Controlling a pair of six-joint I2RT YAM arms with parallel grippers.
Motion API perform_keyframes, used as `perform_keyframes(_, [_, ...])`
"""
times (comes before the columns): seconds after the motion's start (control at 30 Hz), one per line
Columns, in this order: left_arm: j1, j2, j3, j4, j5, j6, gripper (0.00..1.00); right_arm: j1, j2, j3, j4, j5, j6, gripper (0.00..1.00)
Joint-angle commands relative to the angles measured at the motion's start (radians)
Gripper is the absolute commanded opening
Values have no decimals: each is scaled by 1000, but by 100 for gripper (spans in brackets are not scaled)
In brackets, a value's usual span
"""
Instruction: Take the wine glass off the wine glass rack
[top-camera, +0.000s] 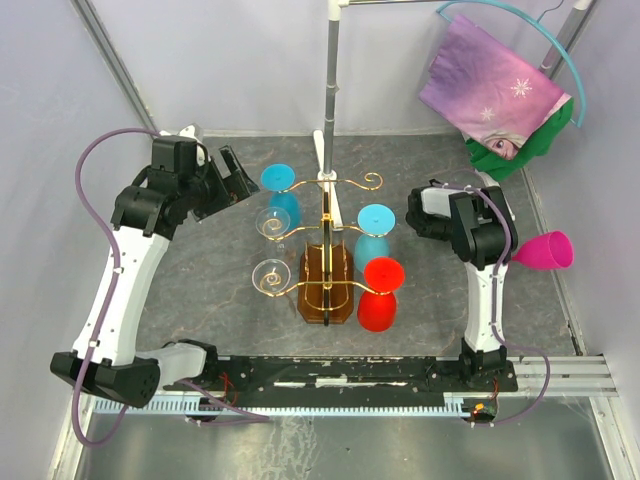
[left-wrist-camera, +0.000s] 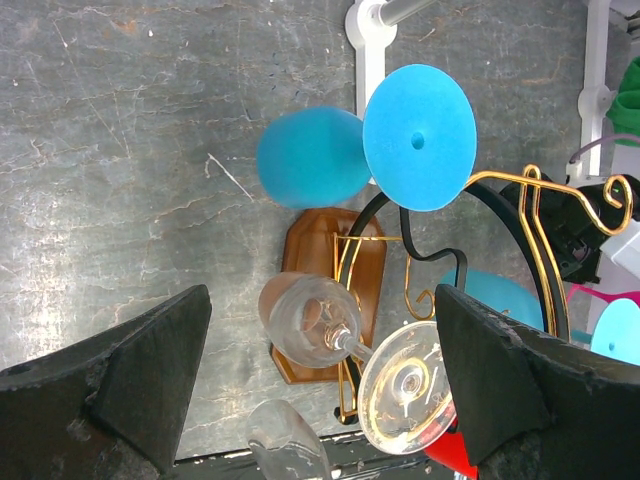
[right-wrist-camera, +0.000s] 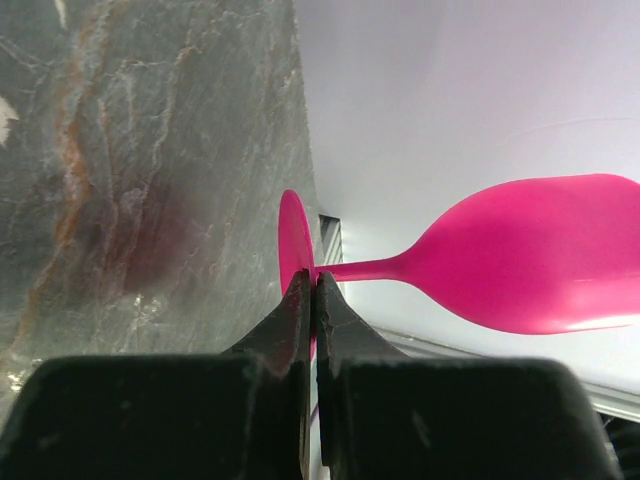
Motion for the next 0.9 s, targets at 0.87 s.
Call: perform_keyframes(0.87, [-3, -6, 53, -8, -16, 19, 99, -35, 45, 38, 227, -148, -289, 16])
